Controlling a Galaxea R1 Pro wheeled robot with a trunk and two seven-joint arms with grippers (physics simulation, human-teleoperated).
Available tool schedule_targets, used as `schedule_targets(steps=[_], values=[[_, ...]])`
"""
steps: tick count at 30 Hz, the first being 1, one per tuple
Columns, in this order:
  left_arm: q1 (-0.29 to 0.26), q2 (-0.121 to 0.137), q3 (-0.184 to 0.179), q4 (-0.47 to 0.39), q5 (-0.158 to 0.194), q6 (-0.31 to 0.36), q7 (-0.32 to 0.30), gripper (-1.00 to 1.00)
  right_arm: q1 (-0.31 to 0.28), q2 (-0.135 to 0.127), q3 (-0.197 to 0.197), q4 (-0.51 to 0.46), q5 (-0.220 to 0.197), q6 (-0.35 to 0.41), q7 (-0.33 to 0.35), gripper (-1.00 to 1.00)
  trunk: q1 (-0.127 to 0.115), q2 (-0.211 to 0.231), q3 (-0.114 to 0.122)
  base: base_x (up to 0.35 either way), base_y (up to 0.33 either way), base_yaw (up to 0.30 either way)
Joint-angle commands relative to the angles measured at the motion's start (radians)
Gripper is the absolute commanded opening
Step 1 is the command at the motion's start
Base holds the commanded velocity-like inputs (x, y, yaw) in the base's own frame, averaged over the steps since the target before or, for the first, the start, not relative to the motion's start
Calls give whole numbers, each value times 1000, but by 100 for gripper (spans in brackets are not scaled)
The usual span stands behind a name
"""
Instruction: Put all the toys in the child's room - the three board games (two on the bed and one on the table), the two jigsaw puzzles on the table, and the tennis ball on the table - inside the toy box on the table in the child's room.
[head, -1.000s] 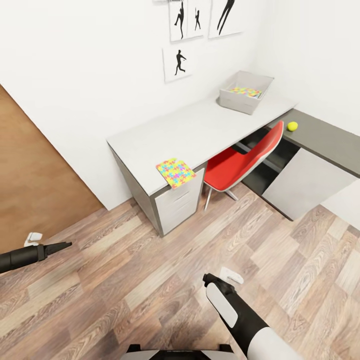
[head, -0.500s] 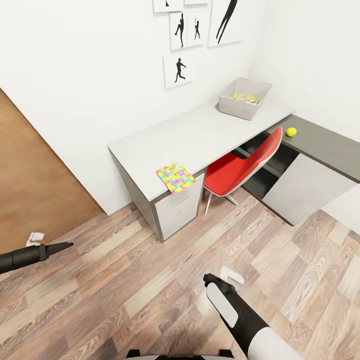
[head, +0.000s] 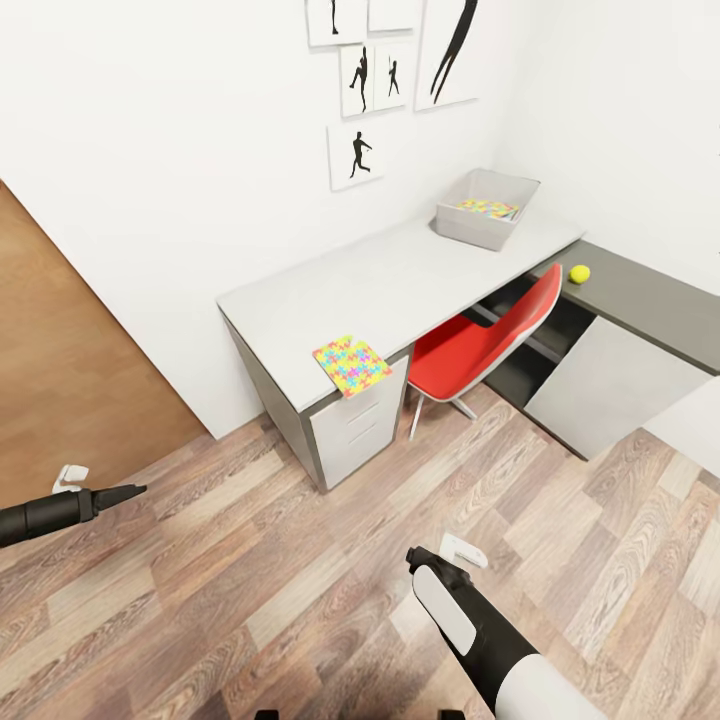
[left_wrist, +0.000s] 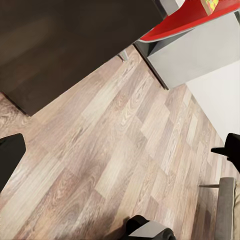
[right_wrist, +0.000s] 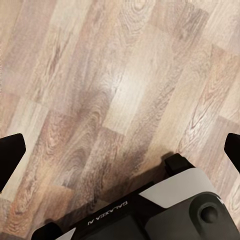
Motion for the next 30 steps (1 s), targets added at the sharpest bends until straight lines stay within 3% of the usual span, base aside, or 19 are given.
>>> schedule_targets(steps=[1, 30], values=[[-1, 0, 1, 0, -3, 11, -4, 100, -1, -1, 3, -1, -3, 6, -7, 100, 1, -2, 0, 0, 0, 0], [0, -13, 1, 4, -21, 9, -3, 100, -1, -2, 3, -1, -3, 6, -7, 100, 1, -2, 48, 0, 0, 0]])
